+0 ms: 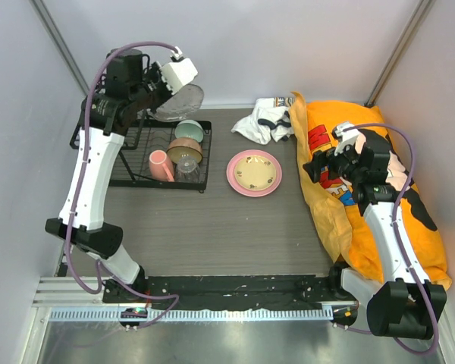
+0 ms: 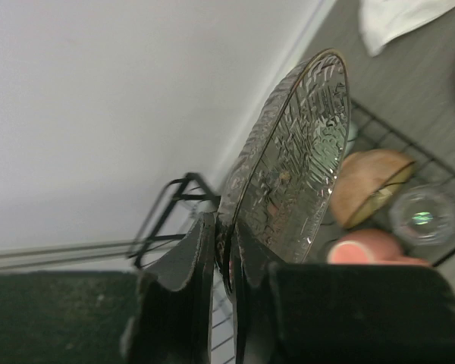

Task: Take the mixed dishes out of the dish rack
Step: Pick up the plate from the dish rack, then place the plate at the center of the board.

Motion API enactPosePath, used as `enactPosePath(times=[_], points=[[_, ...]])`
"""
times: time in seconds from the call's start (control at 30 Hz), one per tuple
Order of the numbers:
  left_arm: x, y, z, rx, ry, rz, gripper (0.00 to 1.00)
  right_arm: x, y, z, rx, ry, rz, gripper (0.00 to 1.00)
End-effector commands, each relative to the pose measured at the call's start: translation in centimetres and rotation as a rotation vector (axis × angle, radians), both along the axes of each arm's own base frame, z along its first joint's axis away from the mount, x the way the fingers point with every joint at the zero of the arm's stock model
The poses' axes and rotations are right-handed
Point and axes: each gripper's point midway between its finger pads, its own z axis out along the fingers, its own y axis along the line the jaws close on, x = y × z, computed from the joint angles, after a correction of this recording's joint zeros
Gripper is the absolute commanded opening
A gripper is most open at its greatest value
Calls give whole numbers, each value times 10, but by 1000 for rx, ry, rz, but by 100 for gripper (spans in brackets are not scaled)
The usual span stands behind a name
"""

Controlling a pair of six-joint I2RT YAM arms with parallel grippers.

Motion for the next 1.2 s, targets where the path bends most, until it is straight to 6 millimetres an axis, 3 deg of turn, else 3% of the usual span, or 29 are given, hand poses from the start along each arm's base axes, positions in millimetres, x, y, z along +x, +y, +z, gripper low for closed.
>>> enactPosePath(times=[0.0,0.2,0.27,0.3,0.33,0.37,0.53,0.77,0.83,1.03,1.17], points=[[-17,-59,-7,-398,148,-117,0,6,-3,19,-16,-64,-3,100],[-8,-109,-47,-706,418,-130,0,6,-3,19,-17,-64,-6,100],[1,-126,-73,-771,542,-99,0,6,-3,20,-17,-65,-7,100],[5,-130,-75,-787,562,-98,0,6,-3,20,-17,-65,-7,100],[14,-139,-97,-809,637,-75,0,6,-3,20,-17,-65,-7,100],[17,-145,-104,-846,687,-49,0,6,-3,19,-18,-66,-5,100],[42,-172,-162,-915,860,15,0,6,-4,20,-21,-68,-9,100],[54,-209,-223,-941,997,39,0,7,-5,18,-27,-64,-13,100],[54,-219,-233,-942,1020,37,0,7,-6,18,-32,-65,-18,100],[55,-233,-267,-904,1038,51,0,9,-7,15,-34,-58,-18,100],[54,-229,-289,-869,1043,80,0,8,-7,15,-34,-58,-16,100]])
